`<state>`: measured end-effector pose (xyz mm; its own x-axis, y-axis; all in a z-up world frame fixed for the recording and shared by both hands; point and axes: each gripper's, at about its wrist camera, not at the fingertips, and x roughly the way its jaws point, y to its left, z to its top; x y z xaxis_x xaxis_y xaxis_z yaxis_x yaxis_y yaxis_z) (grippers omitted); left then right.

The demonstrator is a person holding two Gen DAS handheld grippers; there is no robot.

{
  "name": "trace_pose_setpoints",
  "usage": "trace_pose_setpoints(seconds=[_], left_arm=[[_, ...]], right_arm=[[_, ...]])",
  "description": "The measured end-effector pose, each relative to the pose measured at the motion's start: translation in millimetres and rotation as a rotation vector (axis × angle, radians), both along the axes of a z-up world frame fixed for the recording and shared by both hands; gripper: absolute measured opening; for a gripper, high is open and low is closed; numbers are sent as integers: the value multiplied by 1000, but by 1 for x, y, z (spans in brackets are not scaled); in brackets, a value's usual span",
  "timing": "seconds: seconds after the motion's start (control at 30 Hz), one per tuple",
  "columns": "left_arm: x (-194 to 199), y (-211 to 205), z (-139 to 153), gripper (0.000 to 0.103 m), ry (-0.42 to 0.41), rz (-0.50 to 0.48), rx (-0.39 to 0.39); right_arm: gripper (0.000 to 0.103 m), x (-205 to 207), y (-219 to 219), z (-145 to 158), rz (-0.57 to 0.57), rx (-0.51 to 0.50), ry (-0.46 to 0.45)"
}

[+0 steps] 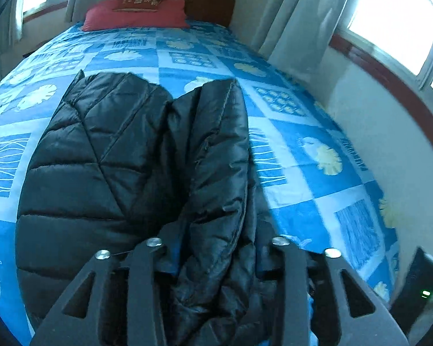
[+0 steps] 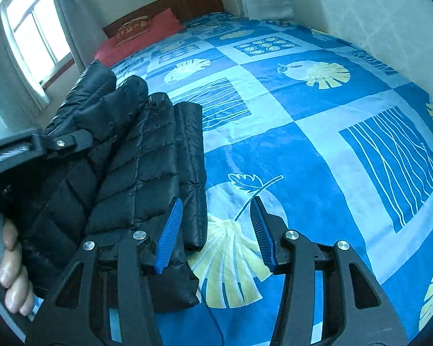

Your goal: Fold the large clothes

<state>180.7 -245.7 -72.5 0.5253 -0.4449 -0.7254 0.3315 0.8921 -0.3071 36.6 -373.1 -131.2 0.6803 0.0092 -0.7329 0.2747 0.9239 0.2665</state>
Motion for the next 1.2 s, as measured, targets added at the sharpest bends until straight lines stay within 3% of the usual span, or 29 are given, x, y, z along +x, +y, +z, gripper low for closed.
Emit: trace_pose_setpoints(seconds=[0.07, 0.13, 0.3, 0.4, 0.53, 0.63, 0.7, 0.77, 0.8, 0.83, 0.9, 1.07, 1.2], left_arm=[[-6, 1, 10, 60, -3, -23, -48], [-14, 3, 23, 64, -19, -29, -67], [-32, 32, 51, 65, -65, -50, -143], [-37, 66, 59, 65, -108, -4, -152], [-34, 117, 49, 65, -142, 98, -110], [-28, 153, 32, 65, -115, 172, -109], [-26, 170, 22, 65, -101, 207, -108], [-23, 184, 10, 65, -79, 234, -100], [-22, 189, 3, 65, -61, 241, -99], [-20, 193, -3, 65, -44, 246, -104], [-19, 198, -9, 65, -18, 240, -134], [-16, 180, -15, 65, -17, 159, -157], [-9, 150, -28, 65, 8, 91, -151]], right_arm=[[49, -1, -1, 4, -6, 4, -8], [49, -3, 0, 10, -10, 7, -17], [50, -3, 6, 26, 10, 66, -48], [59, 2, 17, 38, 39, 105, -80], [66, 21, 35, 50, 93, 200, -100], [69, 38, 50, 56, 129, 239, -99], [76, 56, 63, 54, 149, 240, -65], [76, 69, 73, 46, 167, 257, -2], [63, 76, 80, 41, 196, 261, 28], [36, 78, 85, 41, 208, 222, 43], [27, 77, 88, 48, 210, 122, 12], [23, 75, 51, 43, 119, 87, 1], [24, 81, 13, 6, 78, 175, 47]])
